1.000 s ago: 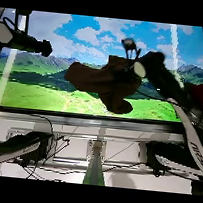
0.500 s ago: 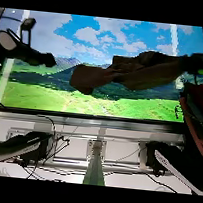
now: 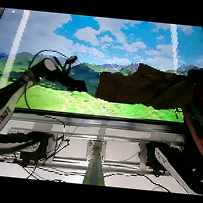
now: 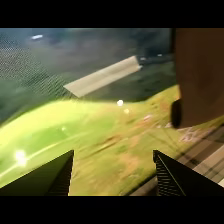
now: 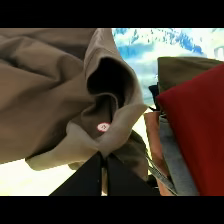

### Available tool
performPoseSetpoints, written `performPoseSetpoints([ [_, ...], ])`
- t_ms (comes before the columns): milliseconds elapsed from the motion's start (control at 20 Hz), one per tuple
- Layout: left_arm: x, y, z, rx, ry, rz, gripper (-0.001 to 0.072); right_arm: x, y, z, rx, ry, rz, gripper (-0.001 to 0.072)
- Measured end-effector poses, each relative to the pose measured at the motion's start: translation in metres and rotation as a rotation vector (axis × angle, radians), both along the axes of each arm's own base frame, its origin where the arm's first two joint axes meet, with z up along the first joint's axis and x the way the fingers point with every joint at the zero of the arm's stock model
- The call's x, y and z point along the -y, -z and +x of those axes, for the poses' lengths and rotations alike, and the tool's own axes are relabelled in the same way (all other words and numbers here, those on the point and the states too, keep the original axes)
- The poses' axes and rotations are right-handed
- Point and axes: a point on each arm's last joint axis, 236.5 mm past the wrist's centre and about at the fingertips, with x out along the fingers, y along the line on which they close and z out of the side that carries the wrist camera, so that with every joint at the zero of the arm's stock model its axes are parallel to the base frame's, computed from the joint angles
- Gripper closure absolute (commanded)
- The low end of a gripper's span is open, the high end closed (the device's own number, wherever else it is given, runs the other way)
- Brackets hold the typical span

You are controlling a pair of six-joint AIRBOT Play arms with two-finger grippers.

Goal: Fold the clothes and pants, and hang the long-sleeved shirts on hangers.

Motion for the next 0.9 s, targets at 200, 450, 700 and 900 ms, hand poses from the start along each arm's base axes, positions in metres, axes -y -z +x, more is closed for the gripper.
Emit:
performPoseSetpoints([
  [200, 0.043, 0.011, -0.001, 0.069, 0.049, -0.035, 0.0179, -0.001, 0.005, 0.003, 0.004, -0.005, 0.009, 0.0700],
  [450, 0.077, 0.012, 0.010, 0.183, 0.036, -0.051, 0.0388, -0.003, 0.003, 0.011, 0.040, -0.015, 0.012, 0.0700],
  [700, 0.098, 0.010, 0.020, 0.281, 0.014, -0.050, 0.0388, -0.003, 0.001, 0.015, 0.058, -0.019, 0.012, 0.0700],
  [900, 0.107, 0.015, 0.025, 0.301, 0.012, -0.045, 0.0700, -0.003, 0.001, 0.015, 0.059, -0.020, 0.012, 0.0700],
])
